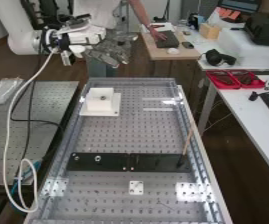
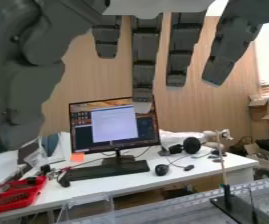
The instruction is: Grab the bearing and place it in the white container
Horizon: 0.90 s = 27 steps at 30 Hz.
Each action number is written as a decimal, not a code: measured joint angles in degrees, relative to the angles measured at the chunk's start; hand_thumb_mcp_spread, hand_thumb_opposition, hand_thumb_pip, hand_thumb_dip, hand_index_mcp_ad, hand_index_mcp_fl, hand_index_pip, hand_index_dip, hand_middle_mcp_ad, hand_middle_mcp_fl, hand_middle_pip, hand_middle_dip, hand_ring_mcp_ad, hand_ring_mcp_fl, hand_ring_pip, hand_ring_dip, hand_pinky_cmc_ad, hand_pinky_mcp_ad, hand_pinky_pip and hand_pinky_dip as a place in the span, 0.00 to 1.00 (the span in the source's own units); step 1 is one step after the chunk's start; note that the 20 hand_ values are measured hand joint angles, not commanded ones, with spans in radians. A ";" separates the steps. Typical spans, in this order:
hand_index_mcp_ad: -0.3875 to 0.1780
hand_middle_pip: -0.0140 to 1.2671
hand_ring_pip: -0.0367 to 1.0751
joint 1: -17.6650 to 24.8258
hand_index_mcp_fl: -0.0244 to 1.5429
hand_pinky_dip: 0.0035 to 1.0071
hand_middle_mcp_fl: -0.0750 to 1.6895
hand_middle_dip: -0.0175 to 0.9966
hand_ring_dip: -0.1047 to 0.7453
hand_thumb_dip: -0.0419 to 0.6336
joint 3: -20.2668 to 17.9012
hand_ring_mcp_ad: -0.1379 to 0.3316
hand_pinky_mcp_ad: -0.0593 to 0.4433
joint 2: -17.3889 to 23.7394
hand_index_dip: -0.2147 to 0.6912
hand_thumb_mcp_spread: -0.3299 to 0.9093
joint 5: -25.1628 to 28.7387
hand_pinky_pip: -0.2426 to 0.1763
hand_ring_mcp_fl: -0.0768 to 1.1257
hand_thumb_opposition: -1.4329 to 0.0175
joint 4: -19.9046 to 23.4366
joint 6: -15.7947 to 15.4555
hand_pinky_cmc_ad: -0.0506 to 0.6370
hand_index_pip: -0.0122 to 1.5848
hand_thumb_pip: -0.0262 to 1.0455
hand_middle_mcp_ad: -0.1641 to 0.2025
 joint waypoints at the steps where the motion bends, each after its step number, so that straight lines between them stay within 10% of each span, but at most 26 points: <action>1: 0.44 0.13 0.13 -0.44 0.06 0.30 0.30 0.72 0.68 0.23 0.32 0.56 0.76 -0.04 0.07 0.51 -0.60 0.59 0.23 0.53 -0.57 0.43 0.68 0.08 0.36 0.55; 27: 0.46 0.11 0.13 -13.10 0.15 0.31 0.18 0.34 0.28 0.09 10.01 0.64 0.87 -4.13 0.19 0.43 -19.43 0.55 0.11 0.56 -9.60 8.50 0.74 0.08 0.30 0.61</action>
